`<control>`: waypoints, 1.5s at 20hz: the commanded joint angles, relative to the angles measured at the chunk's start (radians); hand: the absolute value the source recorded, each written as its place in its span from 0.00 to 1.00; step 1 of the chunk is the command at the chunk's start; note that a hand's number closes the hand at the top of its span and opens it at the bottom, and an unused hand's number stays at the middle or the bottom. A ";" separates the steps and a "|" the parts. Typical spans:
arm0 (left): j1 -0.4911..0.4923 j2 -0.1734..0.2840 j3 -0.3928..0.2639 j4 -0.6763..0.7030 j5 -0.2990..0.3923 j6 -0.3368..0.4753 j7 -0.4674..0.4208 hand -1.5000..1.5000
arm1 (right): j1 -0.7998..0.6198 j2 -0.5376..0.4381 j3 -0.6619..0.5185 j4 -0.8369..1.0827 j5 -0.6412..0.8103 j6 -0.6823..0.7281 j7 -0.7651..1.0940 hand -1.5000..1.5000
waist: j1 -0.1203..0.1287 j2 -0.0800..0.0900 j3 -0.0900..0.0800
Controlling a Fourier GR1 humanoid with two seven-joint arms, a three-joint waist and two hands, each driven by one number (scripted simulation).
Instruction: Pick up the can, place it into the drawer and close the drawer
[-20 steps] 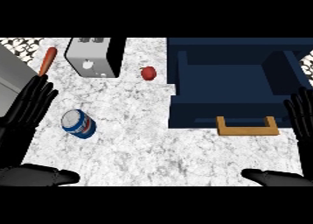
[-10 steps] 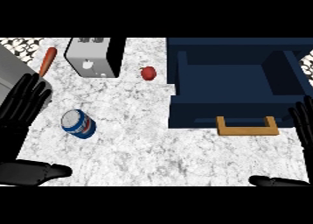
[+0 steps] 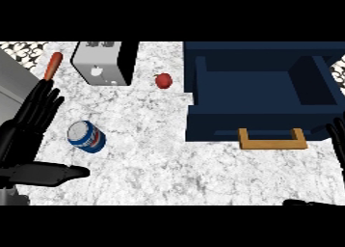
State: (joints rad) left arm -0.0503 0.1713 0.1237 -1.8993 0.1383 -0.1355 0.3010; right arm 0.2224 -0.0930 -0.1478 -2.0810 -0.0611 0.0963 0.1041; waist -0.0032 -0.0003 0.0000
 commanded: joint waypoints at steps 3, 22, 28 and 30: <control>0.019 -0.022 -0.001 0.088 -0.044 -0.018 -0.094 0.00 | 0.050 0.012 -0.045 0.019 -0.014 0.044 -0.086 0.00 | 0.000 0.000 0.000; 0.005 0.003 0.081 0.487 -0.109 -0.058 -0.427 0.00 | 0.046 0.036 -0.083 0.034 -0.004 0.098 -0.082 0.00 | 0.000 0.000 0.000; -0.001 0.030 0.110 0.580 -0.095 -0.094 -0.500 0.00 | 0.019 0.049 -0.073 0.018 -0.003 0.095 -0.052 0.00 | 0.001 0.000 0.000; -0.069 0.044 0.116 0.648 -0.103 -0.085 -0.497 0.00 | -0.030 0.042 -0.066 0.040 0.025 0.078 -0.032 0.00 | 0.001 0.000 0.000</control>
State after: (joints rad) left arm -0.0975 0.2047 0.2282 -1.3316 0.0364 -0.2068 -0.1462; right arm 0.2328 -0.0462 -0.2090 -2.0438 -0.0423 0.1847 0.0405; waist -0.0031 0.0000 -0.0001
